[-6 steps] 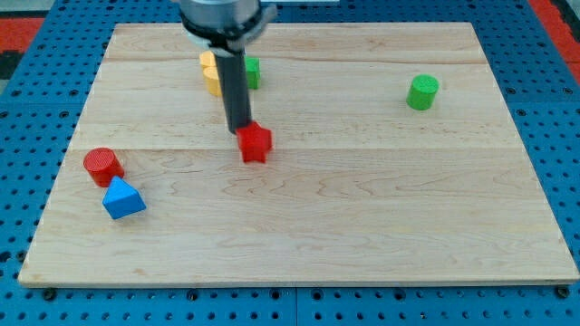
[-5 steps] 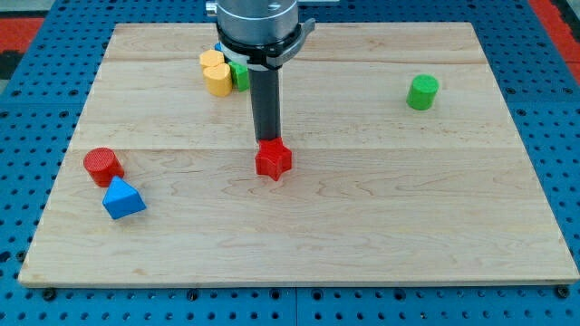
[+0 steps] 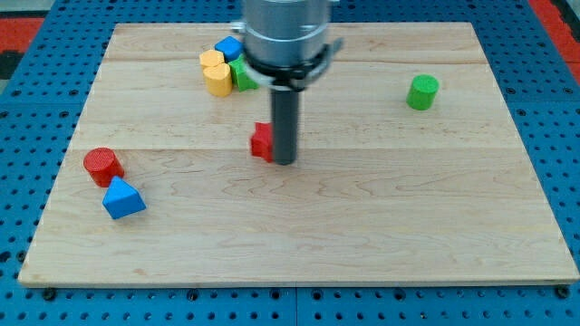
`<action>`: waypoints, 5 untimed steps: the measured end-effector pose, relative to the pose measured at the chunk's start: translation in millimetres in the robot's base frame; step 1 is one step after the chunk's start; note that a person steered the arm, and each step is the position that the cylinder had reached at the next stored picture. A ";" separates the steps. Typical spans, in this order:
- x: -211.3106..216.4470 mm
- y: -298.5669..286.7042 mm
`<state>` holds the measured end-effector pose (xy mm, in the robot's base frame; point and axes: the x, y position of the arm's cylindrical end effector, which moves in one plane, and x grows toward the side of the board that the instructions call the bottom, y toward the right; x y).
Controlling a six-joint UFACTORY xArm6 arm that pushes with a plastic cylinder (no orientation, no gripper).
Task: Slide the red star closer to green circle
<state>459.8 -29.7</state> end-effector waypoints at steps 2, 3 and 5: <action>-4.4 -75.8; -38.0 -63.6; -69.2 169.9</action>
